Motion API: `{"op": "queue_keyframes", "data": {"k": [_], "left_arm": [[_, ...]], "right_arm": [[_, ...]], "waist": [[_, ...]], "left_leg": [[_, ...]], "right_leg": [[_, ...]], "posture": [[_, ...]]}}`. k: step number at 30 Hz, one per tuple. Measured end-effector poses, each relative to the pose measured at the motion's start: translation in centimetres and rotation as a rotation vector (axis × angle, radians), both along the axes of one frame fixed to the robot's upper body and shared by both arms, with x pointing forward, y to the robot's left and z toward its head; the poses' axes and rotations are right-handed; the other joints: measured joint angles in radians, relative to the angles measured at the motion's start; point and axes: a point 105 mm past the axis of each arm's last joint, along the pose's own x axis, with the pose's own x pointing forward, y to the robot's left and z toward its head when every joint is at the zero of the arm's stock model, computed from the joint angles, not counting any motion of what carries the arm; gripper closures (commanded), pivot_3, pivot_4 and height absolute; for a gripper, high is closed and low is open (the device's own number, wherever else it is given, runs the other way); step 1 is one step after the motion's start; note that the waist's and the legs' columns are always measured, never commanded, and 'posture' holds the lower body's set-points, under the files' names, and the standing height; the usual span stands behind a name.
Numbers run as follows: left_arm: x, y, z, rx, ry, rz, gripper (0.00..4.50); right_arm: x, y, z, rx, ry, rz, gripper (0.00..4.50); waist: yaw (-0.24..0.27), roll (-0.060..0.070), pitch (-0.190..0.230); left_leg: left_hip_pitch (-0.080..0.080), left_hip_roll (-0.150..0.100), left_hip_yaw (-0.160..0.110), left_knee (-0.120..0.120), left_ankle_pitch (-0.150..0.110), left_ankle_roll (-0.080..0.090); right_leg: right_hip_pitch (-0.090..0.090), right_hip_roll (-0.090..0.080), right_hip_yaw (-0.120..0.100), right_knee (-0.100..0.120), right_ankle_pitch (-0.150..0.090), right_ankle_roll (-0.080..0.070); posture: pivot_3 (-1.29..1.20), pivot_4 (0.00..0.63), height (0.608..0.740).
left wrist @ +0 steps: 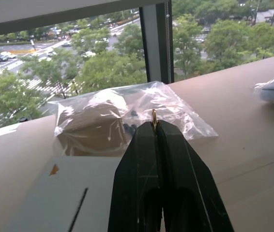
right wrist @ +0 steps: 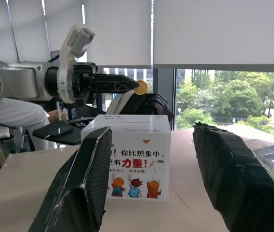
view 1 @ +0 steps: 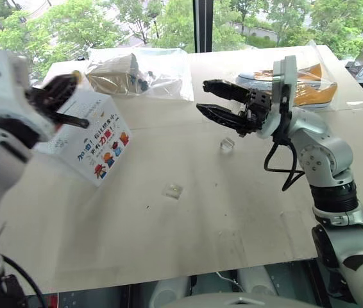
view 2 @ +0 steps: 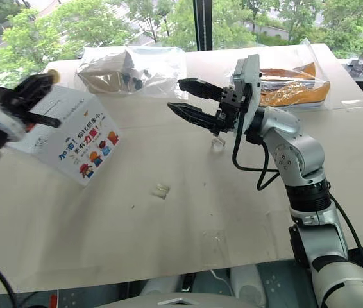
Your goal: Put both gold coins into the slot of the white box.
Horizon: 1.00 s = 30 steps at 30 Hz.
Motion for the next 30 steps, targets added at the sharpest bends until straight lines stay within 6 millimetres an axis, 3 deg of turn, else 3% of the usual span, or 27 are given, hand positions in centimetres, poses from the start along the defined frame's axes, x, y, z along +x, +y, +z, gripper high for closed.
{"op": "queue_keyframes", "data": {"k": [8,19,30], "left_arm": [[-0.8,3.3,-2.9,0.019,0.192,-0.013,4.5],[-0.4,9.0,-3.8,-0.06,0.227,-0.07,4.5],[1.3,10.0,-5.3,-0.029,0.305,-0.192,4.5]], "right_arm": [[-0.2,0.4,-0.4,-0.013,-0.005,0.015,1.65],[-0.1,0.4,-0.9,-0.011,0.008,0.008,1.65],[-0.1,0.6,-1.0,0.004,0.008,-0.001,1.65]], "waist": [[-0.002,0.001,0.0],[-0.003,0.001,0.0],[-0.006,0.001,0.0]], "left_leg": [[0.0,0.0,0.0,0.0,0.0,0.0],[0.0,0.0,0.0,-0.001,0.0,0.0],[0.0,0.0,0.0,0.0,0.0,0.0]], "right_leg": [[0.0,0.0,0.0,0.0,0.0,0.0],[0.0,-0.001,-0.001,0.0,0.0,0.0],[0.0,-0.002,-0.001,0.001,0.0,0.0]], "posture": [[0.0,0.15,0.74],[0.0,0.15,0.74],[0.0,0.15,0.74]]}}
